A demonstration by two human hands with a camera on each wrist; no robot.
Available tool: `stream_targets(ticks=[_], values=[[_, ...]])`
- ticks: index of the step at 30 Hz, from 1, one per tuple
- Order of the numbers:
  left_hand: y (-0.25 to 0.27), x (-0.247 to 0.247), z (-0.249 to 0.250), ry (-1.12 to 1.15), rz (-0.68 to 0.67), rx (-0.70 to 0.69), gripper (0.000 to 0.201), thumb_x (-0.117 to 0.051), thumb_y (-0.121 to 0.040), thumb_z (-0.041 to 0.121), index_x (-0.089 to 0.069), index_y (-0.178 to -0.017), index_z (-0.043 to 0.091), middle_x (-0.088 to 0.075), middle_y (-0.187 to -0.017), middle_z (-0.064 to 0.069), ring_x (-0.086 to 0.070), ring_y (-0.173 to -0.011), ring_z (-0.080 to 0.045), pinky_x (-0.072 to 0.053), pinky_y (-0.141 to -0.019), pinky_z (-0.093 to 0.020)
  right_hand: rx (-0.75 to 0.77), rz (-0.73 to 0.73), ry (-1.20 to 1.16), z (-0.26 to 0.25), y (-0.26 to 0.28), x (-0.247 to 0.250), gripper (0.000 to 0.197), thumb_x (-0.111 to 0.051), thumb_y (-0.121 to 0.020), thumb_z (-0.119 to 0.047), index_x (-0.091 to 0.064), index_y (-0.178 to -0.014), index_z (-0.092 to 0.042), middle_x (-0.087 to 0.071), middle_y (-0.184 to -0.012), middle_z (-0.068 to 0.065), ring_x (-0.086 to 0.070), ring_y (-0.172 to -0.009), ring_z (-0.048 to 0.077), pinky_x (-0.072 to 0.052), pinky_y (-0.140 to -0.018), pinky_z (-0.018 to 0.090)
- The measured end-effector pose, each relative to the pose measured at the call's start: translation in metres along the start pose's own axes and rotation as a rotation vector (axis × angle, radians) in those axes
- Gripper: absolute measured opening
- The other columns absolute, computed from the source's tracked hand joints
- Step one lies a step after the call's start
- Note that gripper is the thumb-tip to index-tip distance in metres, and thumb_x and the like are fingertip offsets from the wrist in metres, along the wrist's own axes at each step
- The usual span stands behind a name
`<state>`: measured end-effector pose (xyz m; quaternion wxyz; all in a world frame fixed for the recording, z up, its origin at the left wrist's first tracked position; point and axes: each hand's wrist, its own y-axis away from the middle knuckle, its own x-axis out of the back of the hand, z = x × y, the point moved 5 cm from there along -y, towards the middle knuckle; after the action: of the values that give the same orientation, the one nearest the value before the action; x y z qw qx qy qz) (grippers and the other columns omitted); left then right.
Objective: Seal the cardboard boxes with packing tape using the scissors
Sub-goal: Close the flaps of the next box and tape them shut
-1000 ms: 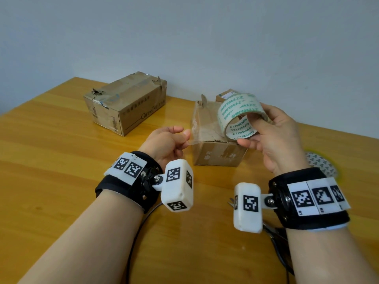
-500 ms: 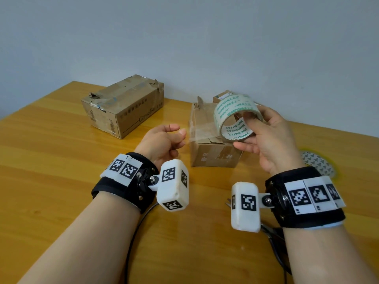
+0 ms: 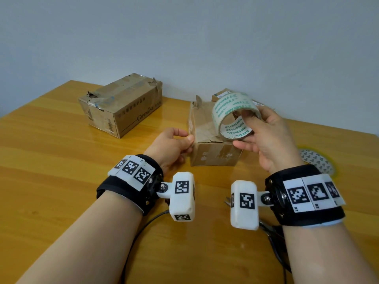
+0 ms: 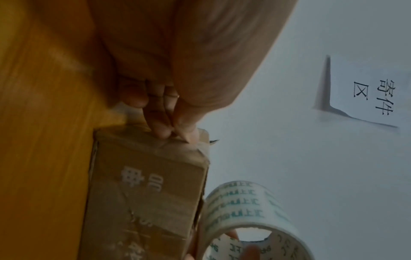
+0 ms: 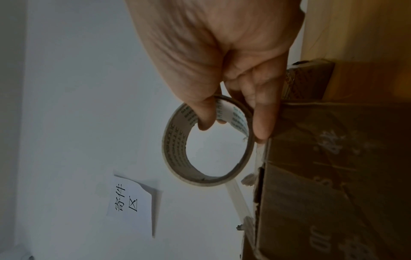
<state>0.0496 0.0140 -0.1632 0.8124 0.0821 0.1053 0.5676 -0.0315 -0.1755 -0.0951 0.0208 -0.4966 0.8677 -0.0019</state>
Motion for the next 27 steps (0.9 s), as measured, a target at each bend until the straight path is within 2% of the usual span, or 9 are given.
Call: stream_targets(ticks=[3, 6, 8, 10, 13, 15, 17, 20, 27], values=[[0.002, 0.000, 0.001, -0.178, -0.015, -0.009, 0.019, -0.061, -0.097, 0.021, -0.052, -0.114, 0.019, -0.061, -0.081, -0.005, -0.052, -0.058, -0.017, -0.047, -0.056, -0.032, -0.004, -0.004, 0.005, 0.001, 0.000, 0.000, 0.020, -0.061, -0.101, -0.025, -0.063, -0.121, -0.022, -0.075, -0.108, 0.002, -0.077, -0.086, 0.020, -0.062, -0.058, 0.029], [0.006, 0.003, 0.005, -0.318, -0.002, -0.026, 0.025, -0.060, -0.096, 0.014, -0.049, -0.117, 0.020, -0.056, -0.088, -0.003, -0.056, -0.070, -0.020, -0.054, -0.073, -0.040, -0.018, -0.013, 0.001, 0.002, -0.001, 0.001, 0.019, -0.061, -0.100, -0.025, -0.063, -0.119, -0.022, -0.075, -0.110, 0.004, -0.077, -0.089, 0.019, -0.061, -0.057, 0.027], [0.013, 0.011, 0.018, -0.322, 0.050, -0.108, 0.033, -0.061, -0.093, 0.007, -0.049, -0.121, 0.020, -0.054, -0.098, -0.001, -0.056, -0.080, -0.018, -0.053, -0.075, -0.038, -0.017, -0.016, 0.006, 0.002, -0.001, 0.001, 0.020, -0.061, -0.100, -0.023, -0.063, -0.120, -0.021, -0.074, -0.112, 0.005, -0.076, -0.091, 0.020, -0.059, -0.056, 0.026], [0.025, 0.013, 0.041, -0.309, 0.032, -0.267, 0.044, -0.066, -0.088, 0.006, -0.050, -0.124, 0.024, -0.054, -0.112, 0.004, -0.054, -0.096, -0.014, -0.045, -0.080, -0.029, -0.016, -0.019, -0.001, 0.002, -0.001, 0.002, 0.019, -0.061, -0.100, -0.021, -0.063, -0.119, -0.021, -0.074, -0.112, 0.005, -0.076, -0.090, 0.020, -0.059, -0.055, 0.025], [0.037, -0.010, 0.067, -0.482, -0.131, -0.422, 0.081, -0.081, -0.078, 0.018, -0.037, -0.144, 0.032, -0.042, -0.142, 0.015, -0.037, -0.125, -0.001, -0.033, -0.102, -0.026, -0.014, -0.021, -0.018, 0.003, -0.003, 0.002, 0.018, -0.061, -0.100, -0.020, -0.064, -0.118, -0.021, -0.074, -0.110, 0.005, -0.076, -0.089, 0.020, -0.059, -0.055, 0.027], [0.032, -0.029, 0.069, -0.626, -0.215, -0.429, 0.105, -0.086, -0.072, 0.024, -0.019, -0.154, 0.035, -0.023, -0.159, 0.009, -0.021, -0.138, -0.003, -0.024, -0.113, -0.030, -0.015, -0.020, -0.023, 0.003, -0.004, 0.002, 0.018, -0.061, -0.101, -0.021, -0.065, -0.118, -0.020, -0.075, -0.109, 0.005, -0.076, -0.090, 0.020, -0.058, -0.055, 0.026], [0.022, -0.042, 0.062, -0.753, -0.277, -0.388, 0.114, -0.085, -0.073, 0.027, -0.007, -0.155, 0.038, -0.004, -0.165, 0.004, -0.007, -0.150, -0.013, -0.013, -0.122, -0.041, -0.019, -0.019, -0.026, 0.004, -0.004, 0.003, 0.016, -0.061, -0.101, -0.021, -0.065, -0.116, -0.021, -0.075, -0.108, 0.004, -0.076, -0.091, 0.020, -0.057, -0.056, 0.027], [0.006, -0.047, 0.043, -0.961, -0.312, -0.361, 0.113, -0.080, -0.078, 0.032, 0.003, -0.154, 0.041, 0.006, -0.165, 0.005, 0.000, -0.152, -0.018, -0.014, -0.122, -0.052, -0.008, -0.020, -0.020, 0.003, -0.005, 0.004, 0.011, -0.063, -0.099, -0.021, -0.066, -0.110, -0.023, -0.075, -0.108, 0.004, -0.076, -0.092, 0.020, -0.058, -0.057, 0.027], [0.005, -0.047, 0.039, -1.065, -0.312, -0.376, 0.114, -0.072, -0.086, 0.027, 0.019, -0.154, 0.031, 0.012, -0.164, 0.012, 0.009, -0.149, -0.008, -0.009, -0.123, -0.051, 0.098, 0.091, 0.126, -0.003, -0.008, 0.018, 0.013, -0.063, -0.098, -0.018, -0.068, -0.104, -0.028, -0.075, -0.103, -0.003, -0.075, -0.091, 0.016, -0.060, -0.058, 0.029]])
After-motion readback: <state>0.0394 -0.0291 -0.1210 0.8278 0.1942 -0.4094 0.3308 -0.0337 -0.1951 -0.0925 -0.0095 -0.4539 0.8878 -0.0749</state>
